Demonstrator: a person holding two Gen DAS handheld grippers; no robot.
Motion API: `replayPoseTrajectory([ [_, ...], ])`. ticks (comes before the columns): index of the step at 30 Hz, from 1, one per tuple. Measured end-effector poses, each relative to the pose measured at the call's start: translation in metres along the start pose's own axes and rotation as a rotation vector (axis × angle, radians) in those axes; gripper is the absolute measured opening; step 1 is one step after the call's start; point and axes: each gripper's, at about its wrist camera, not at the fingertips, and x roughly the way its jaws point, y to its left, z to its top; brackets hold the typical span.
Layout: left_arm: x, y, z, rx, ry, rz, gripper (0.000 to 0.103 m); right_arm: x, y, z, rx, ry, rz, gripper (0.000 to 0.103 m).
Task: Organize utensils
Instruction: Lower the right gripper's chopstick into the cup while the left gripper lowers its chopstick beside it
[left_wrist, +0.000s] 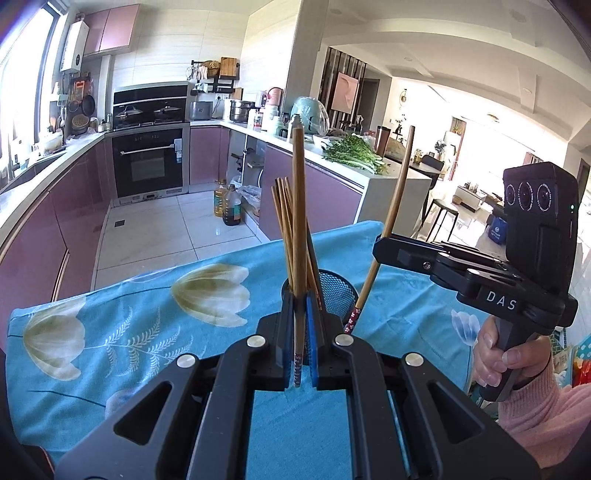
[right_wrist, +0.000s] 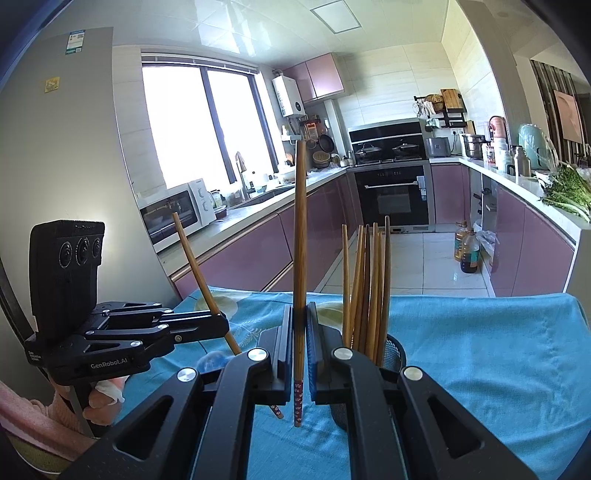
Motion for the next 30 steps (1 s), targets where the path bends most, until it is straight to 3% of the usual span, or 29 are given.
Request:
replayPoseTrajectory([
  [30, -0.018, -0.028, 0.044, 0.042, -0.112, -0.053, 0.007, -0.006, -0.004, 0.027, -0.061, -0.072, -0.022, 0.006],
])
